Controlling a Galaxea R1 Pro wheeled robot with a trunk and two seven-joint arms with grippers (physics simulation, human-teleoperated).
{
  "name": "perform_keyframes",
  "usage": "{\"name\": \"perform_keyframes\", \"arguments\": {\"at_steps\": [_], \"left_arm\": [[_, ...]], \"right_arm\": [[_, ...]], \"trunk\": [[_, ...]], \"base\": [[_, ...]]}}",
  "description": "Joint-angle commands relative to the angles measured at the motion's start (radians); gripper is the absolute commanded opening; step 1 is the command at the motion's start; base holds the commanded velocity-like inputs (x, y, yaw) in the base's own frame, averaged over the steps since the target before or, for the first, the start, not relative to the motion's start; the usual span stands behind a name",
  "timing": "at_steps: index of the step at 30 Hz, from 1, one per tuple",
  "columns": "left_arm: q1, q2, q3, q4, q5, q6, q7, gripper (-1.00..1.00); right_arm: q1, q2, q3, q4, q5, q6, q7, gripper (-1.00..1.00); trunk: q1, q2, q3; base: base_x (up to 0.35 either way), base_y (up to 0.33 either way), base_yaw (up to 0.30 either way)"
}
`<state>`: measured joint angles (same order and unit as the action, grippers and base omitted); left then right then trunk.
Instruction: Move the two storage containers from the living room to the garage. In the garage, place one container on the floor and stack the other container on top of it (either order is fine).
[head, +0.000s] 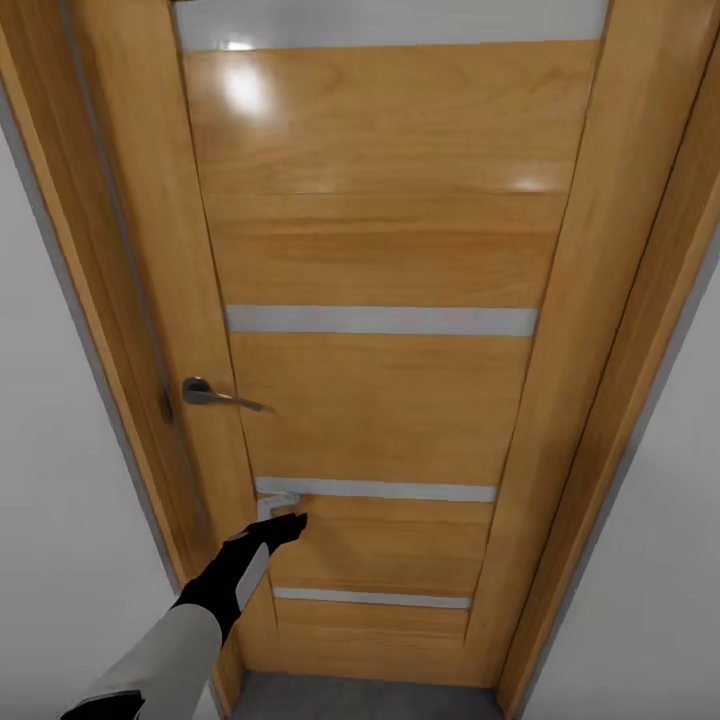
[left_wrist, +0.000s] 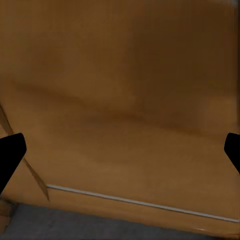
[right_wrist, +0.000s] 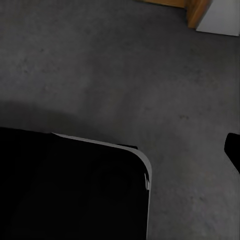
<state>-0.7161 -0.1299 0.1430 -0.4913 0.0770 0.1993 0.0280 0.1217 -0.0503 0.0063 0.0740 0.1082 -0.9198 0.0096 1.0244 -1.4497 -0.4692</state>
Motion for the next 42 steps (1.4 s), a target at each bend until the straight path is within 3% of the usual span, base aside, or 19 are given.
{"name": "perform_keyframes", "arguments": {"at_steps": [1,14,23,42], "left_arm": [[0.000,-0.002,0.003,-0.002,0.010,0.006,0.000,1.00],[0.000,-0.002,0.003,-0.001,0.012,0.004,-0.002,1.00],[0.000,-0.005,0.003,-0.001,0.013,-0.002,-0.002,1.00],[0.000,-0.006,0.003,-0.001,0.014,-0.001,-0.002,1.00]], "right_arm": [[-0.001,0.000,0.000,0.001,0.002,-0.004,0.001,1.00],[-0.001,0.000,0.001,0.001,0.005,-0.005,0.001,1.00],[-0.001,0.001,0.001,0.001,0.005,-0.005,0.001,1.00],[-0.001,0.001,0.000,0.001,0.005,-0.004,-0.001,1.00]], "trunk": [[0.001,0.000,-0.001],[0.001,0.000,-0.001],[0.001,0.000,-0.001],[0.001,0.000,-0.001]], "base": [[0.308,0.000,0.000],[0.323,0.000,0.000],[0.094,0.000,0.000],[0.271,0.000,0.000]]}}
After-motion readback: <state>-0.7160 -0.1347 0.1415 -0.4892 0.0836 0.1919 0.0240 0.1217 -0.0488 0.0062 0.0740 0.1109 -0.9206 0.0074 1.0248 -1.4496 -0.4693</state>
